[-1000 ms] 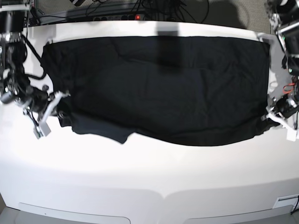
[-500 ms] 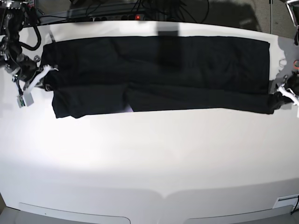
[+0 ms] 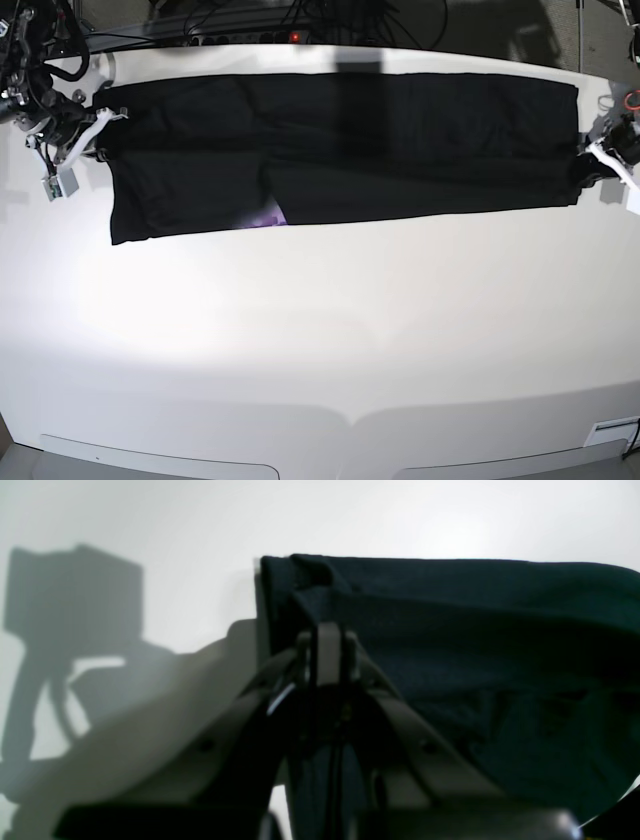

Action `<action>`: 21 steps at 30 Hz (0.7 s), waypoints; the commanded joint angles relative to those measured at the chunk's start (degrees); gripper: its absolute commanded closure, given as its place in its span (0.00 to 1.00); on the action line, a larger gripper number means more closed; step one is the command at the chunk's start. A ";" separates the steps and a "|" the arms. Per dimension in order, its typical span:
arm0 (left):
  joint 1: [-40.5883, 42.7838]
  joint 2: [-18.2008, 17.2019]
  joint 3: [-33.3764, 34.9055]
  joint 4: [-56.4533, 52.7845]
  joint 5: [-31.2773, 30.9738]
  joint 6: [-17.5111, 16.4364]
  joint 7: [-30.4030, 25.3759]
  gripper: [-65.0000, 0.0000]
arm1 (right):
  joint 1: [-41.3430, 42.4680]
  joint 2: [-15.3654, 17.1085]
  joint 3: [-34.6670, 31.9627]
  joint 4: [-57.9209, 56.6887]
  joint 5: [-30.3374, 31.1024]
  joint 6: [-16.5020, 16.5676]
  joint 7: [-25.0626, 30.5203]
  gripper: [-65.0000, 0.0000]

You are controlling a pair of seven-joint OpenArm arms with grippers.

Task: Fold the T-shirt properly
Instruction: 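Release the hem and lift both grippers off the folded strip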

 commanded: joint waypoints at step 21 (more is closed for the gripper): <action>-0.20 -2.25 -0.37 0.98 -0.83 -0.36 12.39 0.49 | -0.13 0.94 0.55 1.01 0.46 0.15 -1.07 0.74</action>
